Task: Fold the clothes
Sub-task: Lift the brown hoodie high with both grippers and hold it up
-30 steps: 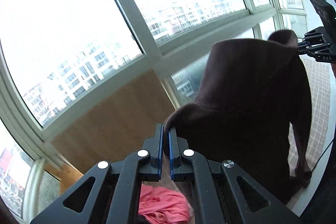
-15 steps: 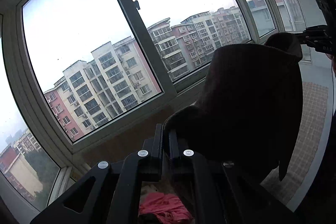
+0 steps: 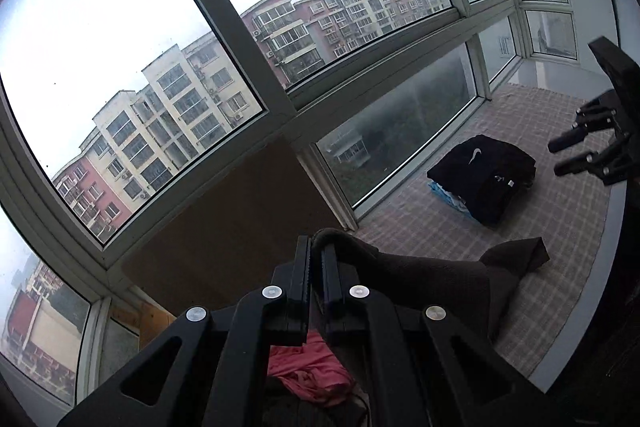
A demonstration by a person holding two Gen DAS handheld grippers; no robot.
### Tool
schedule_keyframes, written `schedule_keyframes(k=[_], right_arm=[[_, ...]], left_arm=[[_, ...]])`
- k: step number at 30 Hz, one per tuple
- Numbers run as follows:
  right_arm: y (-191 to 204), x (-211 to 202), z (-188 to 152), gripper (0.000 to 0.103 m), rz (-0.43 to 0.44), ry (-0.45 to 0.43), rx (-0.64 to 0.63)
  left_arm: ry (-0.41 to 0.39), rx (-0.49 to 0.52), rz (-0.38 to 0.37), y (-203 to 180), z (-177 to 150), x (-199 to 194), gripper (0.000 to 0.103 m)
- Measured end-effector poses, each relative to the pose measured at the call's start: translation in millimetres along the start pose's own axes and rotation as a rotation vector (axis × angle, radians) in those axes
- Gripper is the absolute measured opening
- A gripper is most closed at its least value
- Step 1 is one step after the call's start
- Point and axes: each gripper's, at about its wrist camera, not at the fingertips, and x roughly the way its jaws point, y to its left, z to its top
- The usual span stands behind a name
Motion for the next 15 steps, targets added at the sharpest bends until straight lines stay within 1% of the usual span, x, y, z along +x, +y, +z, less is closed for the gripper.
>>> schedule_keyframes(k=[1,2,5,7,9,10,15], right_arm=[[14,13,-23,0.034,0.066,0.007,0.003],[30,29,-35,0.034,0.106,0.026,0.002],[79,78,-63,0.034,0.208,0.091,-0.006],[104,93,-71,0.034,0.242,0.106,-0.022],[118,106,-67,0.034,0.233,0.122,-0.037],[121,109,-63,0.034,0.21,0.117,-0.042],[128,119,-29,0.035,0.204,0.068,-0.038]], left_arm=[[0.021,-0.017,0.009,7,-2,5,0.004],[0.039,-0.031,0.013,9,0,8,0.004],[0.068,-0.029,0.015,11,9,13,0.004],[0.065,-0.016,0.012,10,11,14,0.004],[0.06,-0.002,0.002,5,15,16,0.004],[0.056,0.003,-0.005,2,16,16,0.004],[0.041,0.023,-0.044,-10,20,17,0.004]])
